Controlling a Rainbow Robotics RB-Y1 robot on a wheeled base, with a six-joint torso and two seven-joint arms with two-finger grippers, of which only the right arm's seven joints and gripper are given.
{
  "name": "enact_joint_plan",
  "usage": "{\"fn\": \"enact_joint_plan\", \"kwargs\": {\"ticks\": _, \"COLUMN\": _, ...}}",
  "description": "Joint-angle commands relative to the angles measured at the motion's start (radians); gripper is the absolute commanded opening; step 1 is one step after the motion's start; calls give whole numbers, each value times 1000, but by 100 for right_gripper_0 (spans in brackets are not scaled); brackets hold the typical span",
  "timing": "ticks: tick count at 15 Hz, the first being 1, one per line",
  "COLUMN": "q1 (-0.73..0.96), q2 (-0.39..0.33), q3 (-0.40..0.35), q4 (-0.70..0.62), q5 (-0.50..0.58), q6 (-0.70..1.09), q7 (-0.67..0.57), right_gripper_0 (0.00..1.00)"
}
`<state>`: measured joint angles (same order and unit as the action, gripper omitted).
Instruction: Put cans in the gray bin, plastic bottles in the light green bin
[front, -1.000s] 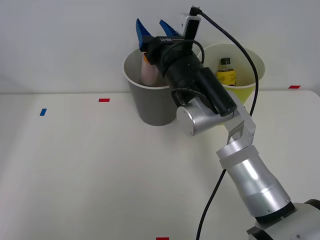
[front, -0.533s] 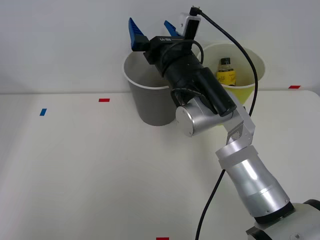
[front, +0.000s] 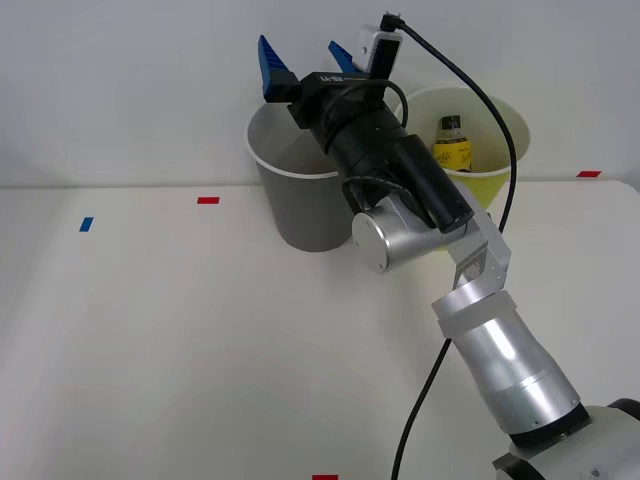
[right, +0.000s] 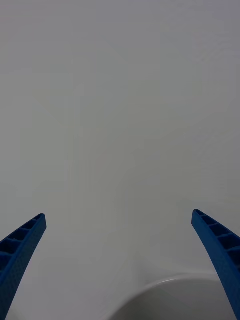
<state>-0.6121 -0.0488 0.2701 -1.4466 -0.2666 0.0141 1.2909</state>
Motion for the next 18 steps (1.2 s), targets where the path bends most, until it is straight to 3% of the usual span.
{"fn": "enact_joint_plan", "kwargs": {"ticks": 1, "q1": 0, "q2": -5, "q3": 0, "q4": -1, "q5": 1, "q6": -17, "q7": -1, "right_gripper_0": 100}}
{"fn": "enact_joint_plan", "kwargs": {"ticks": 7, "q1": 124, "q2": -109, "q3": 34, "q4": -164, "q5": -20, "q6": -19, "q7": -25, "right_gripper_0": 100}}
{"fn": "enact_joint_plan", "kwargs": {"ticks": 13, "q1": 506, "q2": -276, "q3": 72, "q4": -549, "q5": -48, "q6": -19, "q7": -61, "right_gripper_0": 100}}
{"fn": "enact_joint_plan", "kwargs": {"ticks": 18, "q1": 916, "q2": -417, "q3": 20, "q4": -847, "q5": -28, "q6": -19, "q7": -44, "right_gripper_0": 100}}
